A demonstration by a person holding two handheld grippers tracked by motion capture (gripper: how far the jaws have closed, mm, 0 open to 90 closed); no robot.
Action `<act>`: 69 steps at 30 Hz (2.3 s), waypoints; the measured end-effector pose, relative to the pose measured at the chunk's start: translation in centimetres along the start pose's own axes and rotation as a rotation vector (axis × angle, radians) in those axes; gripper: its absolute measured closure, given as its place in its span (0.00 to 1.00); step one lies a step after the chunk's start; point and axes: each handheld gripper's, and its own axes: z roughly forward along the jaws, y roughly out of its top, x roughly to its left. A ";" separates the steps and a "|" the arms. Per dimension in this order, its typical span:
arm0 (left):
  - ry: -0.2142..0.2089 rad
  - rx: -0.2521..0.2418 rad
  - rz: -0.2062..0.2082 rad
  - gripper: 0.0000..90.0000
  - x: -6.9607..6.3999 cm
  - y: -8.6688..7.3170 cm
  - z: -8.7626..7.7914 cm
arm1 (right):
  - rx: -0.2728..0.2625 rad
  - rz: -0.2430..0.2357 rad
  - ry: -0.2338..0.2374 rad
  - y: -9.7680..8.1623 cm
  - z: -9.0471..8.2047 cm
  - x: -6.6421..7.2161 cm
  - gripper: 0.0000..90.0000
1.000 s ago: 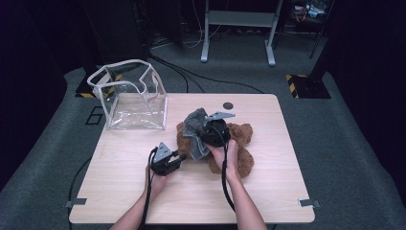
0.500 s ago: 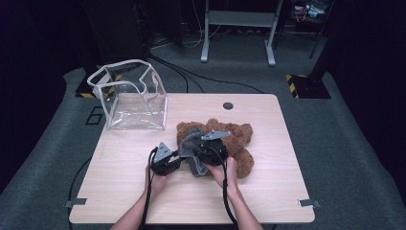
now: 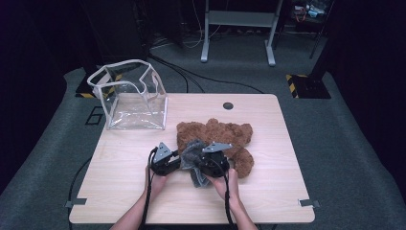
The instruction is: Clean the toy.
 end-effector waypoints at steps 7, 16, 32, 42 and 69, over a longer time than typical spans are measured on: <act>0.001 -0.001 0.000 0.76 0.0 0.0 0.0 | -0.083 0.028 -0.051 1.7 -3.1 -1.6 0.84; 0.001 0.001 0.005 0.76 0.0 0.0 0.0 | -0.132 0.046 -0.148 4.9 -4.9 -4.9 0.84; 0.004 -0.001 0.005 0.76 -0.1 0.0 0.0 | 0.085 -0.011 -0.264 10.0 0.4 -7.2 0.84; 0.007 -0.014 0.000 0.76 -0.2 -0.1 0.1 | 0.154 -0.049 -0.351 10.0 0.7 -8.3 0.84; 0.001 -0.006 0.003 0.77 -0.2 0.0 0.0 | 0.126 0.135 -0.484 6.4 -4.9 -14.5 0.84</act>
